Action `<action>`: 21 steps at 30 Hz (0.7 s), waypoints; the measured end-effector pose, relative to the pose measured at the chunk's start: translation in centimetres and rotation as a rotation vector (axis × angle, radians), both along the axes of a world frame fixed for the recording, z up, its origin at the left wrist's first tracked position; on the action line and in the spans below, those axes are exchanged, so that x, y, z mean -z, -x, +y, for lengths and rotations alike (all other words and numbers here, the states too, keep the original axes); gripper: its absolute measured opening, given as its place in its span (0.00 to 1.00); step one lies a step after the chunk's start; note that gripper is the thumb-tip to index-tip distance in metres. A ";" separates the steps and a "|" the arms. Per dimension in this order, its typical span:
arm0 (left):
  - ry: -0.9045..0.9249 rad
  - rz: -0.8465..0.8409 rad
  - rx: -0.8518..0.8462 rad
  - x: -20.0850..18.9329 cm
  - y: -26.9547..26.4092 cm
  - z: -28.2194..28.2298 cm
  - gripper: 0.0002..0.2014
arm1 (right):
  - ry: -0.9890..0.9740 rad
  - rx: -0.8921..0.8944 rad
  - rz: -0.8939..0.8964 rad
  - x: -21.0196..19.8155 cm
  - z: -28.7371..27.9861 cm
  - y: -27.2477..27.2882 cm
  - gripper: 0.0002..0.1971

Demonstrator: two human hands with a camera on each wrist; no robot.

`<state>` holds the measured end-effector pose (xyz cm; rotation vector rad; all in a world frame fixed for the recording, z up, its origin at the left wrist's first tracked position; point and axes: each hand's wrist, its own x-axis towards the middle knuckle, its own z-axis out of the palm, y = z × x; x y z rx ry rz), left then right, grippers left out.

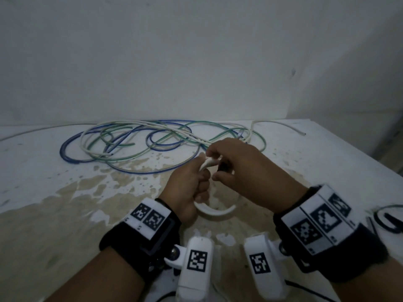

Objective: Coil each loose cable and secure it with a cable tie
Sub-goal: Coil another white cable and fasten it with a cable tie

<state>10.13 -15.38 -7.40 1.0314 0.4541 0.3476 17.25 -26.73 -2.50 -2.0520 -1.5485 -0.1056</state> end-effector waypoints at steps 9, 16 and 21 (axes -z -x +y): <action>-0.048 -0.073 0.055 -0.8 0.1 0.1 0.15 | -0.249 0.149 -0.186 1.2 -1.3 -1.5 0.06; -0.338 -0.097 0.177 -0.6 0.4 0.4 0.12 | 0.054 0.156 -0.063 0.2 -2.0 -1.6 0.10; -0.389 -0.075 0.251 -0.6 0.8 0.7 0.12 | 0.122 0.094 -0.100 0.1 -2.2 -1.1 0.08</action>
